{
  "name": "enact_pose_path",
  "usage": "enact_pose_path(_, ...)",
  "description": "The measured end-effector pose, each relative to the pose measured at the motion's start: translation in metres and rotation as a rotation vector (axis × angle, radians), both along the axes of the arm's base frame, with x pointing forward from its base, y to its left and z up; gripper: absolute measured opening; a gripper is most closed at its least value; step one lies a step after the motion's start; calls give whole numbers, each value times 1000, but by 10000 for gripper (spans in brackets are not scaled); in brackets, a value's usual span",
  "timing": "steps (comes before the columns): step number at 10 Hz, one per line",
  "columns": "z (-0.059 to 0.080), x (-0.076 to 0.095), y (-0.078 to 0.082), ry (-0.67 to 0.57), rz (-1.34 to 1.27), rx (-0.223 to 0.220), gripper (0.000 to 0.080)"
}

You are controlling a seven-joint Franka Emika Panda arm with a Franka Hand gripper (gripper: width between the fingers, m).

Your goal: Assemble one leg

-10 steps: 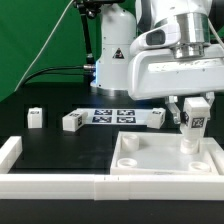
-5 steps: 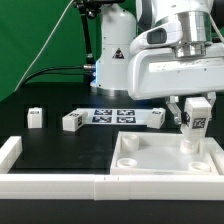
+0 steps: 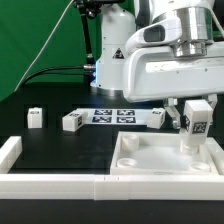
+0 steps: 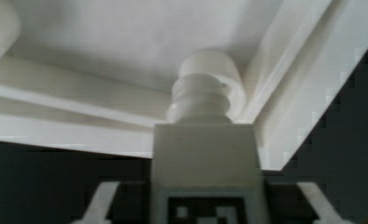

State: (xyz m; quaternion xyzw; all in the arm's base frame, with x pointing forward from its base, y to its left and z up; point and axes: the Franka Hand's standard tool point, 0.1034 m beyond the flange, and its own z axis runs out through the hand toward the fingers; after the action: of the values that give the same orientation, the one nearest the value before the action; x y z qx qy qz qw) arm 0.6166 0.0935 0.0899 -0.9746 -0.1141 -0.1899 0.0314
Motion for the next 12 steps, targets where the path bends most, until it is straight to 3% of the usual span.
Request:
enact_pose_path(3,-3,8,4,-1,3,3,288)
enact_pose_path(6,-15,3,15,4,17,5,288)
enact_pose_path(12,-26,-1,20,-49,19,11,288)
